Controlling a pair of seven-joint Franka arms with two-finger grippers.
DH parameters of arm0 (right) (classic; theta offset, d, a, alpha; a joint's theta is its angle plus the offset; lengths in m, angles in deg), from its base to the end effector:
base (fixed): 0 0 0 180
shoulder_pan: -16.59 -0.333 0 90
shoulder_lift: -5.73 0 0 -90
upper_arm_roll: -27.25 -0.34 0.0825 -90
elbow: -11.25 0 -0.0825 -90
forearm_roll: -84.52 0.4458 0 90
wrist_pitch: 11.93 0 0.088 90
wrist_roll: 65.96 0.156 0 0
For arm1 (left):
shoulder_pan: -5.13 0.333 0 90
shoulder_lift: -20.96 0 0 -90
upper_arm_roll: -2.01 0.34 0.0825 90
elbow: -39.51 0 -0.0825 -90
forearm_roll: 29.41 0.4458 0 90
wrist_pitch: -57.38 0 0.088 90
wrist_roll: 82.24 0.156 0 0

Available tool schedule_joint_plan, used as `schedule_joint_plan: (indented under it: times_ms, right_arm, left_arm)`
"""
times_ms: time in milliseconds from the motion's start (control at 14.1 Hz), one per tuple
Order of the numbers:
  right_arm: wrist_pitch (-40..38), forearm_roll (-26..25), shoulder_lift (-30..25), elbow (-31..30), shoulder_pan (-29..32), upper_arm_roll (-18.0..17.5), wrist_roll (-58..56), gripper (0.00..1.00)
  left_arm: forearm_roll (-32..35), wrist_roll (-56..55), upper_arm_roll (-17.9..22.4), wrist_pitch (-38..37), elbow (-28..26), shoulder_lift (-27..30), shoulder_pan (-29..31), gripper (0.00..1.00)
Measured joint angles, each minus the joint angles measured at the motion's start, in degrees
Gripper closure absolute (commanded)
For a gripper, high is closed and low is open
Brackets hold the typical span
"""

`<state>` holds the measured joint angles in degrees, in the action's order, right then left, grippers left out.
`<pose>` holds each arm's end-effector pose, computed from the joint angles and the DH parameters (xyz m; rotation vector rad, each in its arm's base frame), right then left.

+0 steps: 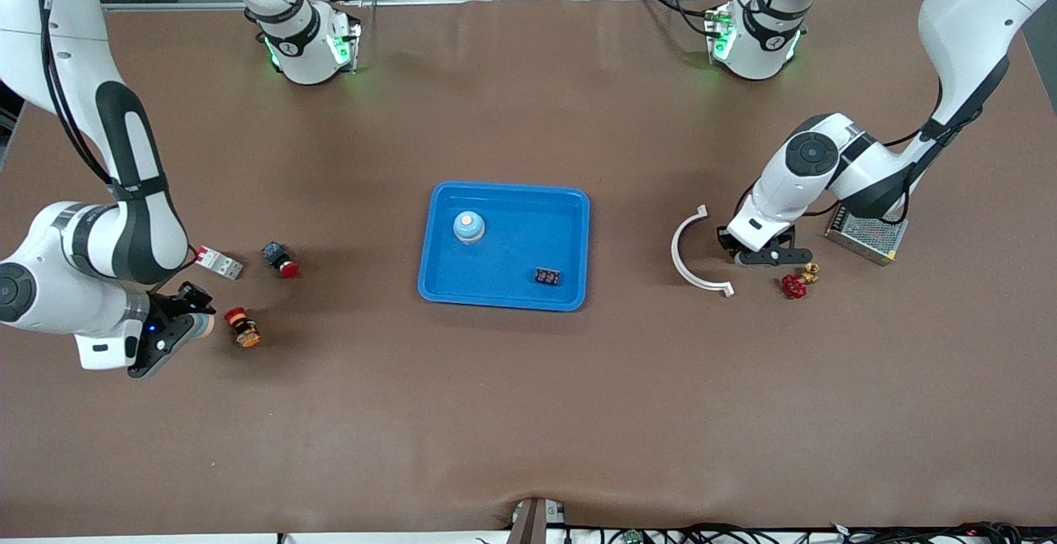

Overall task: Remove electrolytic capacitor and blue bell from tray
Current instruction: 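Release the capacitor beside the white arc while the right gripper lowers the bell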

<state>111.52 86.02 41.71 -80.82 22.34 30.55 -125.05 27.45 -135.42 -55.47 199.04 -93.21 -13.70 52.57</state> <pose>0.7353 -0.1117 0.1879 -2.8182 -1.3056 0.1132 0.5279 -0.1368 0.1156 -3.0980 0.0020 -0.0868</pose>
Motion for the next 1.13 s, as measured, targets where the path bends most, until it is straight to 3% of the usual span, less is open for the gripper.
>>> schedule_joint_plan:
  times_ms: [142, 213, 284, 355, 638, 780, 993, 1135]
  right_arm:
    - [0.5, 0.0, 1.0, 0.0, 0.7, 0.0, -1.6, 0.6]
    - [0.5, 0.0, 1.3, 0.0, 0.8, 0.0, -2.1, 0.59]
    - [0.5, 0.0, 1.7, 0.0, 0.9, 0.0, -2.3, 0.59]
    - [0.5, 0.0, 2.2, 0.0, 1.0, 0.0, -2.4, 0.59]
    - [3.8, 0.0, 4.0, -0.6, 1.3, 0.0, -4.7, 0.59]
    - [4.4, 0.0, 4.2, -0.8, 1.3, 0.0, -5.2, 0.59]
    - [5.2, 0.0, 4.2, -0.9, 1.4, 0.0, -6.3, 0.59]
    - [6.3, 0.0, 4.2, -1.3, 1.6, 0.0, -7.9, 0.59]
  left_arm:
    - [0.1, -0.5, 0.1, 0.0, 0.1, -1.1, 0.1, 1.0]
    - [0.1, -0.6, 0.1, 0.0, 0.1, -1.1, 0.1, 0.8]
    - [0.1, -0.7, 0.1, 0.0, 0.1, -1.1, 0.1, 0.16]
    - [0.1, -1.0, 0.0, 0.0, 0.1, -1.1, 0.1, 0.0]
    - [0.1, -7.7, -0.1, 0.0, 0.1, -1.5, -0.6, 0.0]
    - [-0.4, -14.4, -2.3, -0.7, 0.3, -1.6, -1.1, 0.0]
    - [-9.6, -24.5, -8.0, -6.2, 3.8, -1.6, -2.6, 0.0]
    - [-16.1, -30.7, -8.7, -10.2, 8.8, -1.6, -7.4, 0.0]
